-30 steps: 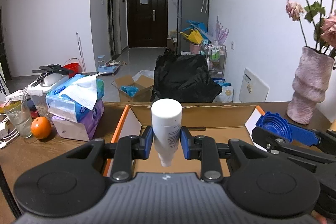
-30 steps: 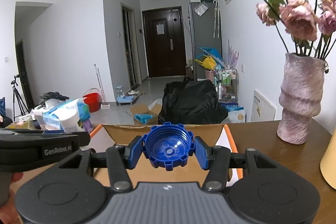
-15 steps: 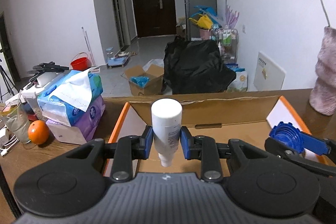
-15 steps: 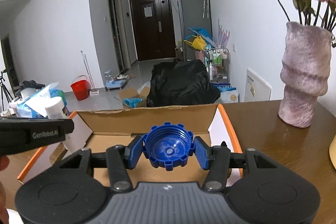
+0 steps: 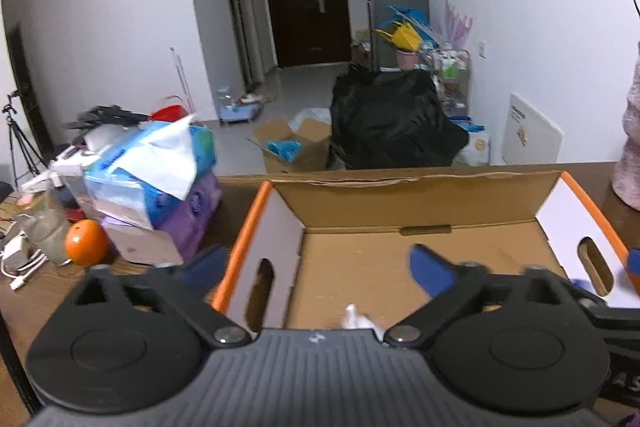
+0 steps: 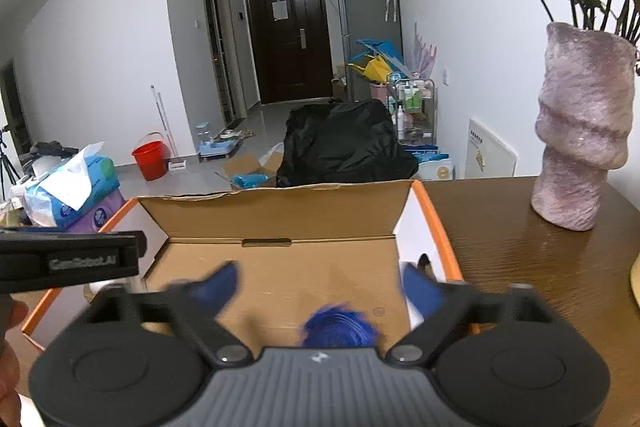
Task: Organize rigid objects
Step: 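Open both tools to drop the spray bottle and blue cap into the box, then withdraw both tools from the box back toward the white caps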
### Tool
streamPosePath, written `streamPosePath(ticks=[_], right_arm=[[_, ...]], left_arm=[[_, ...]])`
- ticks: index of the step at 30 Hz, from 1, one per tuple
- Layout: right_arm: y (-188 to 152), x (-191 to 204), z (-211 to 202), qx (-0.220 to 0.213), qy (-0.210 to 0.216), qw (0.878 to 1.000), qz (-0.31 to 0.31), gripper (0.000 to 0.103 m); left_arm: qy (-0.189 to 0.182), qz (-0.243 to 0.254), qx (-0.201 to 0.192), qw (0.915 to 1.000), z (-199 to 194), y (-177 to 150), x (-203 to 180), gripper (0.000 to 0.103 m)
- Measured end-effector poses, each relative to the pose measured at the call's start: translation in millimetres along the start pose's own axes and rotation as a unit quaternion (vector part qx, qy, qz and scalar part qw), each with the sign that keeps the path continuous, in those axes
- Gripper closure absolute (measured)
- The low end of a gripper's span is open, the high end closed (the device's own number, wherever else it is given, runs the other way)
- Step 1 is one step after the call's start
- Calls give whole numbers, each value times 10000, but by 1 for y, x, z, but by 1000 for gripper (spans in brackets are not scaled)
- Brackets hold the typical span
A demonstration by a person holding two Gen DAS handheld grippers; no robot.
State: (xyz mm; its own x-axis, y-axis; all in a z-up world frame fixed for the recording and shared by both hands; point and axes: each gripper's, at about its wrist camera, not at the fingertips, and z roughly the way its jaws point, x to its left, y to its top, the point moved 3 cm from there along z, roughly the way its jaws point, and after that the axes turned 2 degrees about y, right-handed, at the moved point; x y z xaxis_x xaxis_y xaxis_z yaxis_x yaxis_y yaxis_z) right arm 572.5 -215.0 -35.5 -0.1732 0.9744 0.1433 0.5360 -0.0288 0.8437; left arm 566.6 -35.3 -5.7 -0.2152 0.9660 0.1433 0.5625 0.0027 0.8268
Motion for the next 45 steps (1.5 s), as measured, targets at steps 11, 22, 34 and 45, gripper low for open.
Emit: streamPosePath(ticks=[11, 22, 34, 45], right_arm=[[1, -2, -17, -53, -12, 10000, -57, 0], [-1, -1, -51, -307, -19, 9995, -32, 0], [-14, 12, -102, -554, 59, 9984, -100, 0], [-34, 30, -147, -609, 64, 9979, -215, 0]], left_arm=[[-125, -163, 13, 9998, -12, -1, 10, 0], [-333, -265, -111, 9990, -45, -6, 18, 0], [-487, -371, -131, 9980, -86, -24, 33, 0], [-426, -425, -197, 9980, -128, -45, 55, 0]])
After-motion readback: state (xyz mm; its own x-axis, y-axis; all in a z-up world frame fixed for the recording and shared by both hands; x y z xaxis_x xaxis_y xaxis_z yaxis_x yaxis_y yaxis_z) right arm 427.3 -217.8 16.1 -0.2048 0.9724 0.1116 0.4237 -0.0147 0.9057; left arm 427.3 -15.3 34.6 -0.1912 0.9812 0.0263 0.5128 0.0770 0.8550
